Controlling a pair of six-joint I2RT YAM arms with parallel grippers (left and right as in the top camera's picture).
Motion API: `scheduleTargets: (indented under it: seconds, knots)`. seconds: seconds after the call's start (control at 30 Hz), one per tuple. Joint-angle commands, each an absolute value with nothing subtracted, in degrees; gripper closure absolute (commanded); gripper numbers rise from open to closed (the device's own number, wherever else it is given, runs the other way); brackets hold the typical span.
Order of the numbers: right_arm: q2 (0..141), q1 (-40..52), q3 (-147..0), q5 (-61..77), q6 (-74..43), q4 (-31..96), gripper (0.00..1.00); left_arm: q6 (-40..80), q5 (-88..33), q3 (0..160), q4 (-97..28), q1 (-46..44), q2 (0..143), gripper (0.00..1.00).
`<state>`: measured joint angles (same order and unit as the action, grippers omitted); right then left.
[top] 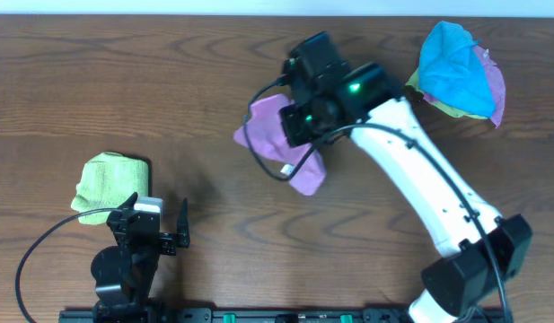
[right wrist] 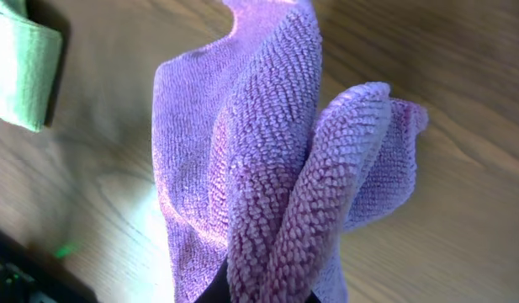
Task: Fold the cloth
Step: 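Pull the pink cloth off the pile toward the table center with right gripper, then reach the left gripper up to the hanging pink cloth corner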
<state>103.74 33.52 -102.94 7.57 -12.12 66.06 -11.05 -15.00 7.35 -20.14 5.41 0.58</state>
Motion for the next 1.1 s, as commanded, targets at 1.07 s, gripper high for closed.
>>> scheduleTargets:
  seconds: [1.07]
  knots:
    - [119.0, 28.4, -91.7, -5.3, -12.6, 31.5, 0.8, -7.2, -15.1, 6.2, -20.7, 5.1, 0.2, 0.05]
